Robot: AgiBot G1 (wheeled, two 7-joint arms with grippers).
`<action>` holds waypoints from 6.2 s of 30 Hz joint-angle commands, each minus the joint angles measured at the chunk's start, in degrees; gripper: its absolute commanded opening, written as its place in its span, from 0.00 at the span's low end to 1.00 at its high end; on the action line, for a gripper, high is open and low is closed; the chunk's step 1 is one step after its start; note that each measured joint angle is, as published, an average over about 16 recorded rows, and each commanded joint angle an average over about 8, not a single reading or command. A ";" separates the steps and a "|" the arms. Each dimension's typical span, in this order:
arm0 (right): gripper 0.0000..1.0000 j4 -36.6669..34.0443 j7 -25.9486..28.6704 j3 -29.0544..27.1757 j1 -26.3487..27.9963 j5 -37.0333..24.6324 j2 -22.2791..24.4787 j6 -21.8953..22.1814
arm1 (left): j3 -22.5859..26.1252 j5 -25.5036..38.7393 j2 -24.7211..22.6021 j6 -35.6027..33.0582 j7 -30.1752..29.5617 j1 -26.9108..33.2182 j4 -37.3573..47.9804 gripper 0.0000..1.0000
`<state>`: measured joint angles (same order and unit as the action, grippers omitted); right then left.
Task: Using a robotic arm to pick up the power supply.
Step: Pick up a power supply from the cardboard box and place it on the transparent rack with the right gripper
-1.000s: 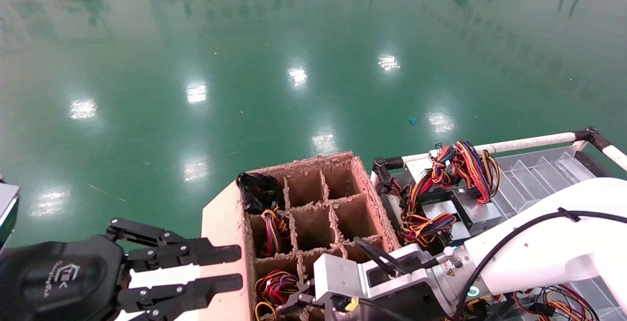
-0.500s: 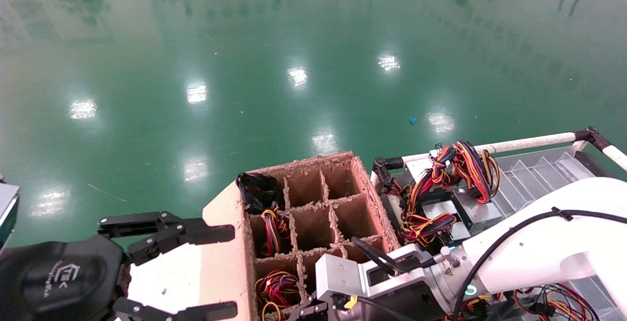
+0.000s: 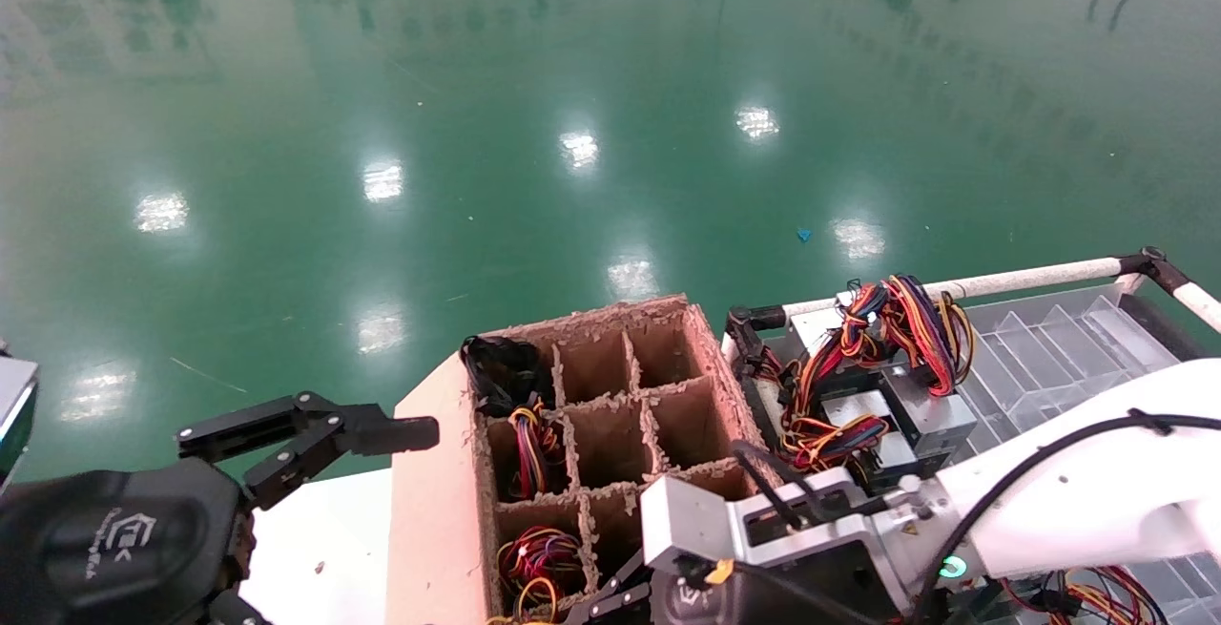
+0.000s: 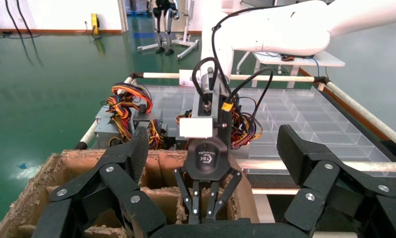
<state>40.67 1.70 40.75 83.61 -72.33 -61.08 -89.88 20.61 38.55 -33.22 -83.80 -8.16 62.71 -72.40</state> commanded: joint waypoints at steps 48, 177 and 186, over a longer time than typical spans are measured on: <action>0.00 -27.99 -11.20 2.80 38.43 10.27 14.42 10.96 | 0.03 -0.02 0.01 0.01 0.01 0.01 0.00 1.00; 0.00 -40.70 -18.46 -10.79 13.35 26.62 4.17 47.03 | 0.10 -0.06 0.04 0.04 0.05 0.03 0.00 1.00; 0.00 -40.43 -21.06 -14.32 9.48 31.70 3.04 47.74 | 0.10 -0.07 0.04 0.04 0.05 0.03 0.00 1.00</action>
<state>0.23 -19.26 26.22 92.99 -40.32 -58.00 -42.40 20.71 38.49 -33.19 -83.76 -8.11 62.74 -72.40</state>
